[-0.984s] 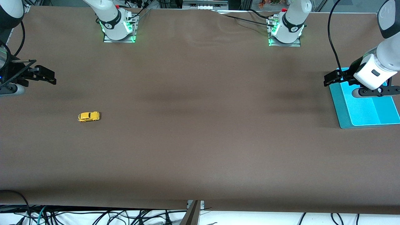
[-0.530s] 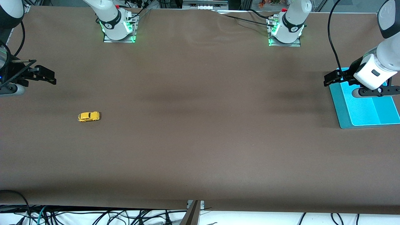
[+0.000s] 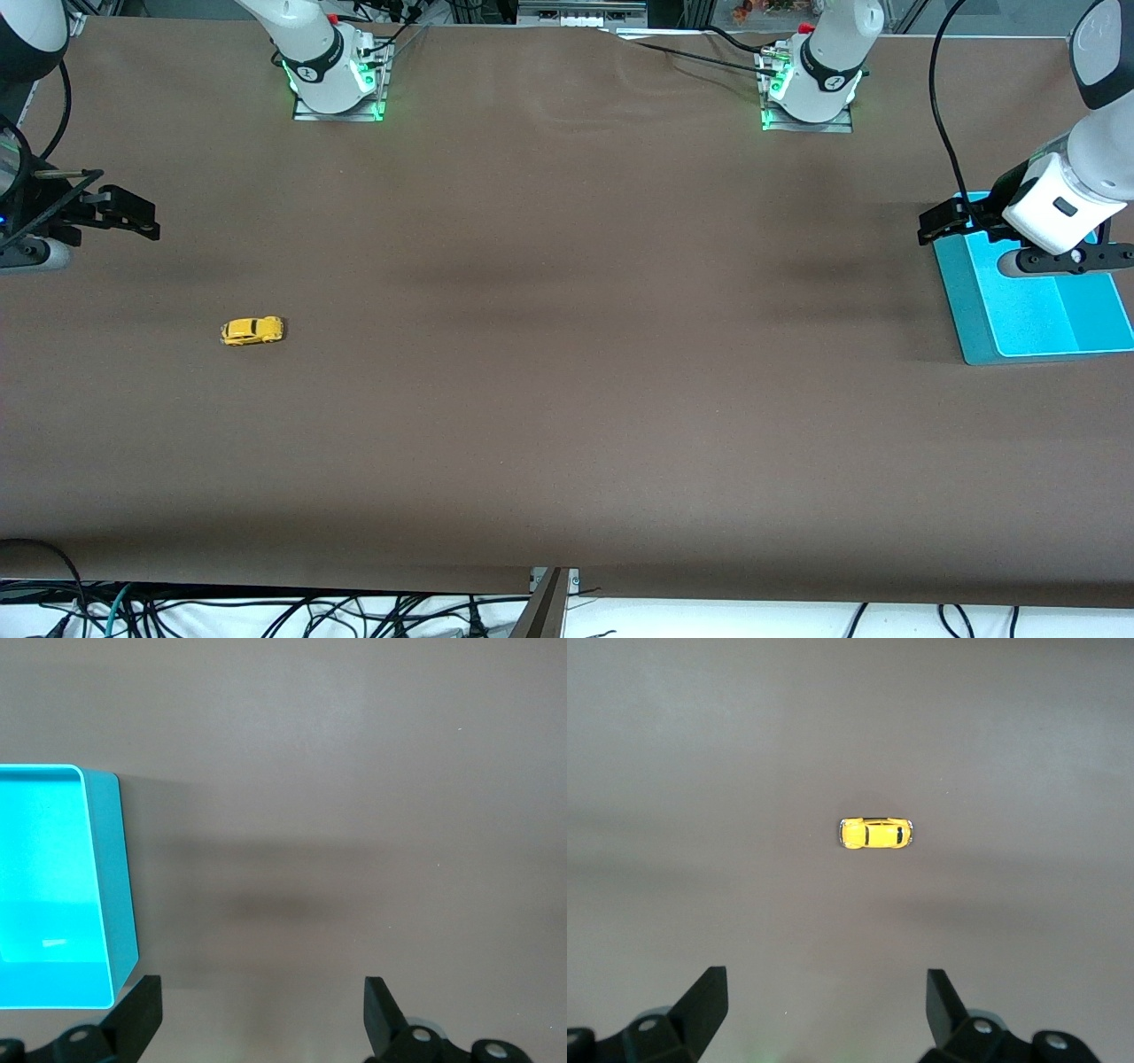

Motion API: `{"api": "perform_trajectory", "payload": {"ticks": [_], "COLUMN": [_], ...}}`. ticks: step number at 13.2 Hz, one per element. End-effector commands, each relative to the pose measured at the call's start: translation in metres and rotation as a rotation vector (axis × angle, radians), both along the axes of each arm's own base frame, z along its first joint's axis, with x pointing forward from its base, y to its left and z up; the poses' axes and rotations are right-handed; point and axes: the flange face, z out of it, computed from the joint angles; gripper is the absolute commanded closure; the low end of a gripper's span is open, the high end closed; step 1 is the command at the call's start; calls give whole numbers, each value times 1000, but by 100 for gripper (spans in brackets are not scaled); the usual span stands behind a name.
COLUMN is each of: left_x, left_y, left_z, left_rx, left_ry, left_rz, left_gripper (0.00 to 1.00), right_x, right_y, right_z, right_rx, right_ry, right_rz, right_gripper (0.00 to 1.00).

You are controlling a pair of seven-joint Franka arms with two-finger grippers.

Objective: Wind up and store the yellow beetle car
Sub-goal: 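Move the right gripper down over the yellow beetle car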

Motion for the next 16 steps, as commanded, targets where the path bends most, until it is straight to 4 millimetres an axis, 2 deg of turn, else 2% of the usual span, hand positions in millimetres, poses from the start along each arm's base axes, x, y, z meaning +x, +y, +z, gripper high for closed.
{"api": "perform_trajectory", "payload": {"ticks": [1, 3, 5, 9, 11, 15, 16], "left_x": [-3, -3, -3, -3, -3, -3, -3], "left_y": [2, 1, 1, 2, 2, 2, 2], "left_z": [8, 8, 8, 8, 8, 8, 8], "left_rx": [31, 32, 32, 32, 32, 31, 32], "left_ry": [-1, -3, -3, -3, -3, -1, -1], "left_rz": [-2, -4, -4, -2, -2, -2, -1], "left_gripper": [0, 0, 0, 0, 0, 0, 0], "right_x": [-1, 4, 0, 4, 16, 36, 41], "right_y": [9, 29, 46, 43, 33, 30, 23], "right_z": [-3, -18, -21, -38, -64, -123, -137], "right_rx": [-6, -5, -5, -30, -65, -7, 10], "right_ry": [10, 41, 67, 118, 161, 230, 229], "right_rz": [19, 60, 86, 144, 320, 564, 628], "right_gripper": [1, 1, 1, 1, 1, 1, 1]}}
